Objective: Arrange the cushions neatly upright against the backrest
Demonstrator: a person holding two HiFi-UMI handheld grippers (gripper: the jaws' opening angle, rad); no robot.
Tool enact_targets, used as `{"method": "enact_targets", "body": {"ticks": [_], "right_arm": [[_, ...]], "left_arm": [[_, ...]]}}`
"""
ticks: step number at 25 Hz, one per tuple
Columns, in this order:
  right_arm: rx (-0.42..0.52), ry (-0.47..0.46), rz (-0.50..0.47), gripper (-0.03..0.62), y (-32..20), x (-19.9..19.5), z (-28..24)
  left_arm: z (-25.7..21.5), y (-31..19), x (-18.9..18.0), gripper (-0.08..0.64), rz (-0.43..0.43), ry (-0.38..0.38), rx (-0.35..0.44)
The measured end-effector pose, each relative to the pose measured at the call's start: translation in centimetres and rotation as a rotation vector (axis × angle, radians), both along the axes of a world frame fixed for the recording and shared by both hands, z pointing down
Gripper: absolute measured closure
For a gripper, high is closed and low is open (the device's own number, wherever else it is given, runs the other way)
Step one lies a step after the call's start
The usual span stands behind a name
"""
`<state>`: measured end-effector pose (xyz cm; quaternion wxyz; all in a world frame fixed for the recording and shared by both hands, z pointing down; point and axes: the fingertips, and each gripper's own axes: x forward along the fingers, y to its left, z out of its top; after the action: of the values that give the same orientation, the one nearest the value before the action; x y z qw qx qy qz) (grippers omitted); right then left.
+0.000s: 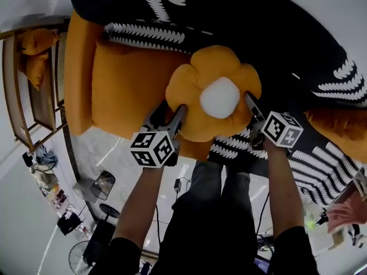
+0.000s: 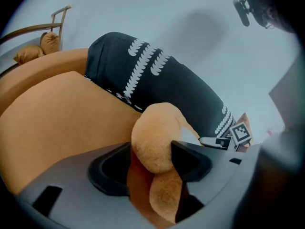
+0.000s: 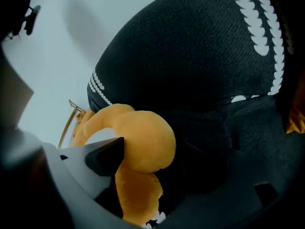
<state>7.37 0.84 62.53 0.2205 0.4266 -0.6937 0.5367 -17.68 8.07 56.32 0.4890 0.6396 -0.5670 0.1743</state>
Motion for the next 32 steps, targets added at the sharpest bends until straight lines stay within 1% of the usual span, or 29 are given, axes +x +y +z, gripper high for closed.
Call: {"method": "enact_targets", "body": {"ticks": [1,3,6,10,12,14,16,18,20,24,28,30,32], "right_arm": [[-0.014,-0.02,-0.001,0.201,0.0,-0.3,0.3],[-0.028,-0.053,-0.046,0.207,0.2,-1.3,0.4],[-0.013,-0.062,-0.123,0.281,0.6,-2.4,0.0],[0.074,-0.022,-0.135,0.338,1.0,-2.5,-1.0],[0.115,-0.003,-0.122,0.365,1.6,-2.1,-1.9],[0.148,0.006,-0.111,0.386,2.2,-1.9,-2.9],[0.183,0.021,-0.121,0.4,2.7,-1.5,-4.0],[0.221,0.038,-0.137,0.405,3.4,-0.8,-5.1],[0.256,0.046,-0.126,0.409,4.2,0.5,-6.1],[0.319,0.054,-0.022,0.426,5.0,4.7,-8.1],[0.398,0.071,0.067,0.455,4.7,9.8,-10.7],[0.422,0.078,0.098,0.471,4.4,12.3,-11.4],[0.424,0.075,0.115,0.463,4.2,14.3,-11.2]], "left_arm": [[0.3,0.1,-0.1,0.278,-0.013,0.012,-0.002],[0.7,0.2,-0.3,0.278,-0.043,0.032,-0.013],[0.9,0.4,-0.2,0.3,-0.096,0.07,-0.02],[0.3,0.3,0.8,0.397,-0.104,0.058,0.021],[0.0,0.3,1.2,0.414,-0.099,0.045,0.031],[-0.8,0.2,1.4,0.426,-0.075,0.022,0.055],[-1.9,0.0,1.9,0.433,-0.024,-0.016,0.094],[-3.0,0.0,2.9,0.433,0.027,-0.051,0.132],[-3.9,0.1,4.3,0.433,0.063,-0.064,0.162],[-5.0,-0.3,8.5,0.433,0.112,-0.034,0.226],[-6.6,-2.0,13.5,0.431,0.167,0.0,0.313],[-7.4,-3.1,16.3,0.43,0.203,0.023,0.359],[-8.4,-4.1,19.1,0.435,0.255,0.032,0.414]]}}
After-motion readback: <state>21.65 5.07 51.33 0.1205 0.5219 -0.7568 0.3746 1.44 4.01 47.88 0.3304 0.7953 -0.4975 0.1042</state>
